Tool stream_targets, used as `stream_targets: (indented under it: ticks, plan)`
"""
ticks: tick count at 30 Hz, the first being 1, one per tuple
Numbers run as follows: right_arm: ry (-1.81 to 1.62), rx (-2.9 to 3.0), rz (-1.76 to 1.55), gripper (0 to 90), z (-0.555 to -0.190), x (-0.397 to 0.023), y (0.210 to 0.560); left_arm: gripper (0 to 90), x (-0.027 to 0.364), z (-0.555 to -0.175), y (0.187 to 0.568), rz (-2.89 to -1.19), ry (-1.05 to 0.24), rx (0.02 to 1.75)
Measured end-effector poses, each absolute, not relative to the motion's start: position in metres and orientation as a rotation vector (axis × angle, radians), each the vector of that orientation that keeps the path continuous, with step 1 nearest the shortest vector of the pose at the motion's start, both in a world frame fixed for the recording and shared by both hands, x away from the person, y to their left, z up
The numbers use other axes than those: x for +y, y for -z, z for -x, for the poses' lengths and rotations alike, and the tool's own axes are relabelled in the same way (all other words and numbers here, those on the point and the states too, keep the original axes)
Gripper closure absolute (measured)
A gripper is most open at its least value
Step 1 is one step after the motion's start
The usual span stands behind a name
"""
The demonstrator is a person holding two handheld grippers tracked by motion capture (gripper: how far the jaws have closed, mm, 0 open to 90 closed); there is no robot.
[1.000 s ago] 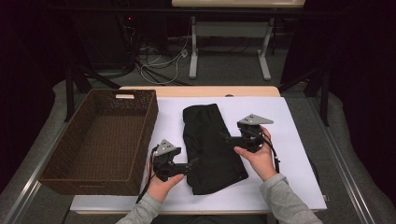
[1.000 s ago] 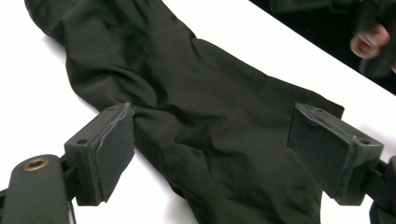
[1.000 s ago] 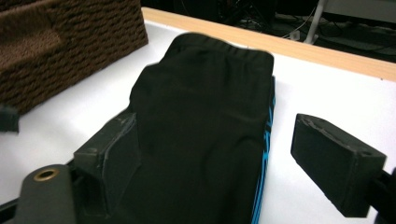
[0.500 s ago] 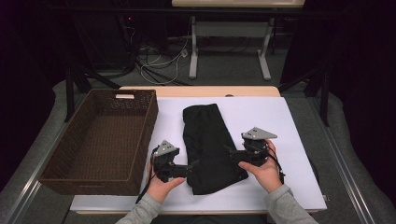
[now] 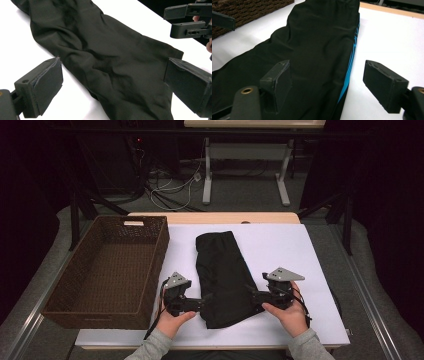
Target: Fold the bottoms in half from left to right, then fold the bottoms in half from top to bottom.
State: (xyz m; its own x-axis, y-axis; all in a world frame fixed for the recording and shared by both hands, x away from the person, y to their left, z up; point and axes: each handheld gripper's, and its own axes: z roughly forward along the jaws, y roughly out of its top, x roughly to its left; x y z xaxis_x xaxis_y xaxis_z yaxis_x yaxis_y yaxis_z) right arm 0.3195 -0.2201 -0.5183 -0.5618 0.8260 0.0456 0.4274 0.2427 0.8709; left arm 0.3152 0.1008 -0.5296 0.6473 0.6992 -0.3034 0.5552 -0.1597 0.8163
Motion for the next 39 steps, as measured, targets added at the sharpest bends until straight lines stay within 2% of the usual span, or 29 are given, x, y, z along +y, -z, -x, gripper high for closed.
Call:
stream_targets:
  ticks: [9, 22, 39]
  plan:
    - [-1.267, 2.092, -1.208, 30.6, -0.307, -0.235, 0.525, 3.6, 0.103, -0.310, 0.533, -1.832, -0.165, 1.014]
    - [-1.252, 2.100, -1.278, 35.4, -0.301, -0.240, 0.532, 14.2, 0.103, -0.300, 0.542, -1.850, -0.142, 1.034]
    - [-1.111, 2.157, -1.392, 42.5, -0.306, -0.237, 0.547, 15.7, 0.102, -0.298, 0.549, -1.876, -0.158, 1.055]
